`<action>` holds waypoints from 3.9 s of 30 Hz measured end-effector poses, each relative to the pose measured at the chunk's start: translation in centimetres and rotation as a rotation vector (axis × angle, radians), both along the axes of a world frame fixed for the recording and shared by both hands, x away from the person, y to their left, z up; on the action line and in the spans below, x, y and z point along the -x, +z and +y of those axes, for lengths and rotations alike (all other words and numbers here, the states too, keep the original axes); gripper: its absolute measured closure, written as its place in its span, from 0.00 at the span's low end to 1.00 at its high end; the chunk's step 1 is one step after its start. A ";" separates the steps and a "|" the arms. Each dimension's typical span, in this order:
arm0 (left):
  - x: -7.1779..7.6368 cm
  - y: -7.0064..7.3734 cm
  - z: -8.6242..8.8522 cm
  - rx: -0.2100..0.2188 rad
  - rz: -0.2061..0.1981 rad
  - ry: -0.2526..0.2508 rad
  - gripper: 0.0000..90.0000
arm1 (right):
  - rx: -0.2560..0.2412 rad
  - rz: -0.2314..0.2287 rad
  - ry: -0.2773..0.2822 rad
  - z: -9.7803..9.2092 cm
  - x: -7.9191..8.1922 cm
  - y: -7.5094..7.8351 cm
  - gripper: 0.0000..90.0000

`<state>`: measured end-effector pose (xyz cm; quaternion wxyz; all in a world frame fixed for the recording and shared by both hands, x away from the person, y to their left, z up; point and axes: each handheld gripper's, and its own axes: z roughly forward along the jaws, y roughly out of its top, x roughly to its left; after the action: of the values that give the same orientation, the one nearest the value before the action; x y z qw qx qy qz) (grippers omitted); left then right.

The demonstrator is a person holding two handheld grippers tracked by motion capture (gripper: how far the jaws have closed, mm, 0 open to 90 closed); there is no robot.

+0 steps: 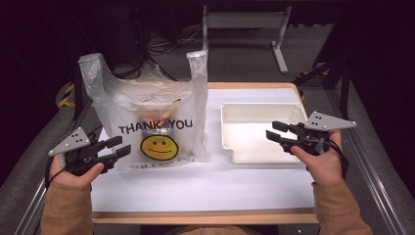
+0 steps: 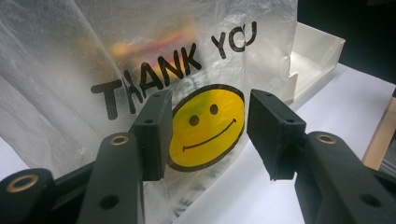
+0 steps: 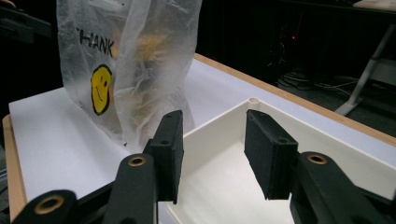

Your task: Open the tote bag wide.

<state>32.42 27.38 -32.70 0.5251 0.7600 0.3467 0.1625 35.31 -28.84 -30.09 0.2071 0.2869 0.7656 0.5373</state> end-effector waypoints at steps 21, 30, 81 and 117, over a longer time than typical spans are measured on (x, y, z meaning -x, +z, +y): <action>0.2 1.6 2.8 0.005 -0.032 0.135 0.46 | -0.040 -0.040 0.115 5.5 -2.1 2.3 0.47; -1.1 1.1 3.4 0.005 -0.034 0.186 0.40 | -0.020 -0.036 0.159 9.7 -3.9 2.7 0.44; -3.1 0.3 3.1 0.018 -0.087 0.157 1.00 | 0.051 -0.042 0.112 17.7 -7.4 2.0 1.00; -3.5 -5.1 3.2 -0.084 0.057 0.047 1.00 | 0.101 0.086 0.165 17.3 -7.0 -4.4 1.00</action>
<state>35.93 30.62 -37.77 0.4785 0.7774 0.3723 0.1676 42.33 -11.53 -34.53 0.1433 0.2350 0.8210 0.5002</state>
